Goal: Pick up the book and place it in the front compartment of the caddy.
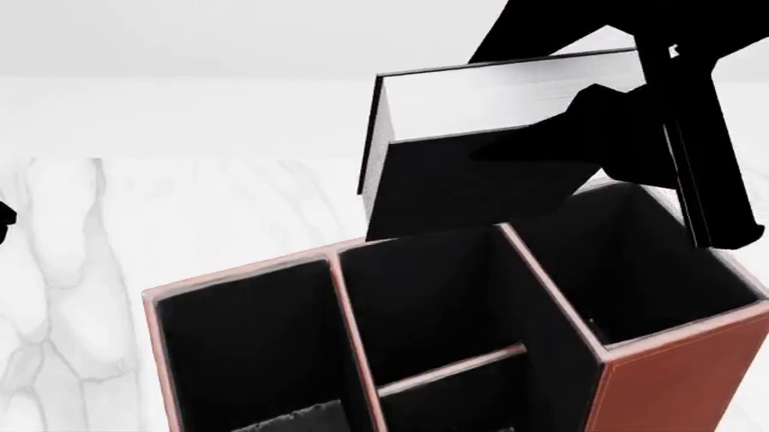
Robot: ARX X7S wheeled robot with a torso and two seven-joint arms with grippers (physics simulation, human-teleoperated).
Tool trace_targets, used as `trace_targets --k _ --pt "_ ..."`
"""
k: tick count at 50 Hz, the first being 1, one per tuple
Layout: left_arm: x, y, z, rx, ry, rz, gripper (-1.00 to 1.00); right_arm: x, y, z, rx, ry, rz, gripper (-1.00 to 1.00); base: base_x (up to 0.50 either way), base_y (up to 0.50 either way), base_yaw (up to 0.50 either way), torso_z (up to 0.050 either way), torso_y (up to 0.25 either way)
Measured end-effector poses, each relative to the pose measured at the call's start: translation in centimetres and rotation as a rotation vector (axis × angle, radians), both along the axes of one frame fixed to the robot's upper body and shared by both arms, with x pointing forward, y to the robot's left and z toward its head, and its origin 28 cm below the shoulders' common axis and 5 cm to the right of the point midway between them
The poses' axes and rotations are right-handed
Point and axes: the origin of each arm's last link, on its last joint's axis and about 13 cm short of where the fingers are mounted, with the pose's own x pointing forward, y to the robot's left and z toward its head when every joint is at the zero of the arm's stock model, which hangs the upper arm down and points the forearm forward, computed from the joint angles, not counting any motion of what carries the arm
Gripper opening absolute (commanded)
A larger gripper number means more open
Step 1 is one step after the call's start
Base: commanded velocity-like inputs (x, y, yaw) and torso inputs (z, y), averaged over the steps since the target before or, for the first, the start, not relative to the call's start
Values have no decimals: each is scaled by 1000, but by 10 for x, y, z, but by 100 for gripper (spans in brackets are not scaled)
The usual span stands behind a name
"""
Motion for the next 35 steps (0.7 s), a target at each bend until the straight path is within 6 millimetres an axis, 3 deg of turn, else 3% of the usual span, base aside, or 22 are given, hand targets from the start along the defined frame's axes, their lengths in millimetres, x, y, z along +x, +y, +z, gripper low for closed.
trace_targets --k 19,35 --pt "0 0 -1 -1 2 0 100 50 8 -15 -14 125 72 -100 0 0 0 0 1" --pt "1 0 -3 -4 6 0 100 79 12 -42 -37 181 38 -100 0 0 0 0 1"
